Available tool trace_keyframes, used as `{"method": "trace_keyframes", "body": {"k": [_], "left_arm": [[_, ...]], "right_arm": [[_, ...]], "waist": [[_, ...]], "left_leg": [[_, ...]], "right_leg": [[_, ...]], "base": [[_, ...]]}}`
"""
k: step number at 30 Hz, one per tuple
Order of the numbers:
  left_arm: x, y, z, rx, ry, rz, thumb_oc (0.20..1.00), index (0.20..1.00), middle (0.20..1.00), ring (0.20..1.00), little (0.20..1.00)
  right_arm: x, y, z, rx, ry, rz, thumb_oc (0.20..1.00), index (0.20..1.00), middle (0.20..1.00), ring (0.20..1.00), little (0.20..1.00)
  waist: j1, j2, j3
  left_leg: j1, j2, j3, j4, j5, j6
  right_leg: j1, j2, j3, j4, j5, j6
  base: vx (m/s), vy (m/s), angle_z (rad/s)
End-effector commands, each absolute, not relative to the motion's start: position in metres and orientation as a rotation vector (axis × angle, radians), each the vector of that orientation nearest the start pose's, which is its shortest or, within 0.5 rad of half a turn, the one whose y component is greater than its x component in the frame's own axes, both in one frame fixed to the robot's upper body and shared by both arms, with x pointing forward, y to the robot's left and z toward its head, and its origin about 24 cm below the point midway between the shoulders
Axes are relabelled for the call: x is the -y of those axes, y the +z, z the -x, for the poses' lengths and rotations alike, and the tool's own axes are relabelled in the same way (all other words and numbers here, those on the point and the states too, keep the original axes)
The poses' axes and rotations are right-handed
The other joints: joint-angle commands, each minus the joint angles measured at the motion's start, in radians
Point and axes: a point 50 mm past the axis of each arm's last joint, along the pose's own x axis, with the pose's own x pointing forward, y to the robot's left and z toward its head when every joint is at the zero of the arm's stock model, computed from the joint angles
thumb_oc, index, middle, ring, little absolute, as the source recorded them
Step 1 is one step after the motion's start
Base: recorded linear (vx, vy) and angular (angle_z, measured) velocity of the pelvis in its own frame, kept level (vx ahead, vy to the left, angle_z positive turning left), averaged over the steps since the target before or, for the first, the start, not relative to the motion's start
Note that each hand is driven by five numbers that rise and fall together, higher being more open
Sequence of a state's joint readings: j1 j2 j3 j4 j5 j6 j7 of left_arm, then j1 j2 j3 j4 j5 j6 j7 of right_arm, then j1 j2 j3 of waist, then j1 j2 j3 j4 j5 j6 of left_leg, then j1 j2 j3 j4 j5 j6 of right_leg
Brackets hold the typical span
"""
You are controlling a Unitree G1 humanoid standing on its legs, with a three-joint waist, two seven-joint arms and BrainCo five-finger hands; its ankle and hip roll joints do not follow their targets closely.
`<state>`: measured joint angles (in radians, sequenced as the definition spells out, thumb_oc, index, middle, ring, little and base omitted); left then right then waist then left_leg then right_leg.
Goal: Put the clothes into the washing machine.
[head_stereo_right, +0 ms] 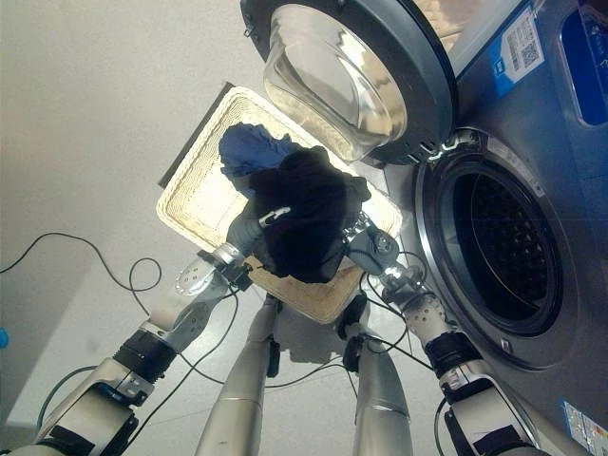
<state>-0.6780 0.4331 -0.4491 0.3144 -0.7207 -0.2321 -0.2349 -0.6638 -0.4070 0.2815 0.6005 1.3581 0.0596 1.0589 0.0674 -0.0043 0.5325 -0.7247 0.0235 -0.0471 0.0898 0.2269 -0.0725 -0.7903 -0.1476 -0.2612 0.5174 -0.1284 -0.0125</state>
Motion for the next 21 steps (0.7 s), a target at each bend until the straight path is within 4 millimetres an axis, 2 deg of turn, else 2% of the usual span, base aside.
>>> {"method": "trace_keyframes", "body": {"k": [1,4,6,9,10,21], "left_arm": [[-0.084,0.177,-0.344,0.435,-0.68,0.075,0.2,0.2,0.2,0.2,0.2],[-0.083,0.178,-0.344,0.438,-0.68,0.069,0.2,0.2,0.2,0.2,0.2],[-0.084,0.179,-0.343,0.454,-0.673,0.028,0.2,0.2,0.2,0.2,0.2],[-0.084,0.179,-0.343,0.454,-0.673,0.028,0.2,0.2,0.2,0.2,0.2],[-0.084,0.185,-0.343,0.507,-0.638,-0.117,0.2,0.2,0.2,0.2,0.2],[-0.069,0.181,-0.343,0.511,-0.655,-0.302,0.2,0.2,0.2,0.2,0.2]], "right_arm": [[0.106,0.16,-0.326,0.366,1.486,-0.759,1.0,1.0,1.0,1.0,1.0],[0.105,0.159,-0.326,0.359,1.485,-0.747,1.0,1.0,1.0,1.0,1.0],[0.105,0.154,-0.328,0.311,1.428,-0.665,1.0,1.0,1.0,1.0,1.0],[0.105,0.154,-0.328,0.311,1.428,-0.665,1.0,1.0,1.0,1.0,1.0],[0.114,0.146,-0.337,0.224,1.289,-0.536,1.0,1.0,1.0,1.0,1.0],[0.114,0.155,-0.347,0.268,1.146,-0.586,1.0,1.0,1.0,1.0,1.0]], "waist": [[-0.018,0.027,-0.012],[-0.018,0.026,-0.012],[-0.018,0.024,-0.012],[-0.018,0.024,-0.012],[-0.015,0.02,-0.012],[-0.015,0.022,-0.012]], "left_leg": [[0.017,-0.074,0.07,0.061,-0.111,0.025],[0.016,-0.074,0.07,0.061,-0.111,0.024],[0.013,-0.074,0.069,0.062,-0.109,0.023],[0.013,-0.074,0.069,0.062,-0.109,0.023],[0.01,-0.076,0.064,0.058,-0.102,0.023],[0.005,-0.079,0.062,0.053,-0.093,0.026]], "right_leg": [[0.043,0.032,-0.036,-0.201,0.191,0.109],[0.042,0.032,-0.036,-0.201,0.191,0.109],[0.041,0.032,-0.037,-0.202,0.192,0.109],[0.041,0.032,-0.037,-0.202,0.192,0.109],[0.041,0.033,-0.041,-0.212,0.199,0.106],[0.036,0.035,-0.039,-0.22,0.211,0.11]], "base": [[0.0,0.0,0.0],[0.0,0.0,0.0],[0.0,0.0,0.0],[0.0,0.0,0.0],[0.0,0.0,0.0],[0.0,0.0,0.0]]}}
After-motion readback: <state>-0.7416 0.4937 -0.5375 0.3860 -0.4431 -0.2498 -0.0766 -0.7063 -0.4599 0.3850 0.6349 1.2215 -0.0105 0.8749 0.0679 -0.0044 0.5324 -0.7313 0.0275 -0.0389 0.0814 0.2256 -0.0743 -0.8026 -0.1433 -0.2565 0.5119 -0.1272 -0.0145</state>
